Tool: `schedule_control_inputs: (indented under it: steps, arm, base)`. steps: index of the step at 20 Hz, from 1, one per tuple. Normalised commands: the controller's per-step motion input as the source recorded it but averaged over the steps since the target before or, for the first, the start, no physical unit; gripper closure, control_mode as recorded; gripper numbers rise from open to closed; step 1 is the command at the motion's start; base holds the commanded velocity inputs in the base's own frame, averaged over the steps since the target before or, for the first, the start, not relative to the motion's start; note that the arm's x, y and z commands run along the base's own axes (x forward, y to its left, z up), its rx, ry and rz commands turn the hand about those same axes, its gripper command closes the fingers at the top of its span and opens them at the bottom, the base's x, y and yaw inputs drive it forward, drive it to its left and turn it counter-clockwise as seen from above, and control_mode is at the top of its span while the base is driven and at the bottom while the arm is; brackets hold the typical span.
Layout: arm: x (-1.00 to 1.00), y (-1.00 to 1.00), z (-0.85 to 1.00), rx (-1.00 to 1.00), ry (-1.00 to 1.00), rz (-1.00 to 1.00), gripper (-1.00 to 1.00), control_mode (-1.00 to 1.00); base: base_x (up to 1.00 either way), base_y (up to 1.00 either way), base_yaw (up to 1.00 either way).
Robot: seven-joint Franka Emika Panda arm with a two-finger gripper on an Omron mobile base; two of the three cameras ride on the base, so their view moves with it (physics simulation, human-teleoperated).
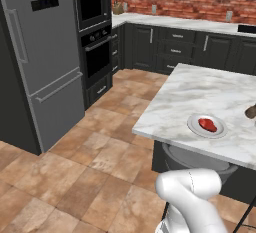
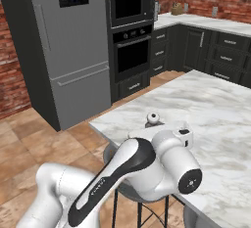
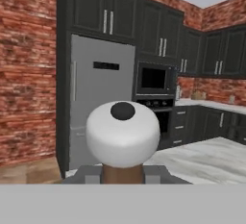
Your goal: Retrieve the shaker from the cabinet and place it next the steak on a plate on the dining table.
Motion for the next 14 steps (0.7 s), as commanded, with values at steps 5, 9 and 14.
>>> schedule_control_inputs:
  steps: [5, 9, 14]
  arm:
    - [0.28, -0.27, -0.35, 0.00, 0.02, 0.05, 1.00, -1.00]
    - [0.13, -0.46, -0.37, -0.07, 0.13, 0.00, 1.00, -1.00]
    - [0.18, -0.35, -0.27, -0.17, 0.22, -0.06, 1.00, -1.00]
  base:
    - [0.00, 0.00, 0.00]
    - [0.00, 0.00, 0.00]
    - [0.00, 0.00, 0.00]
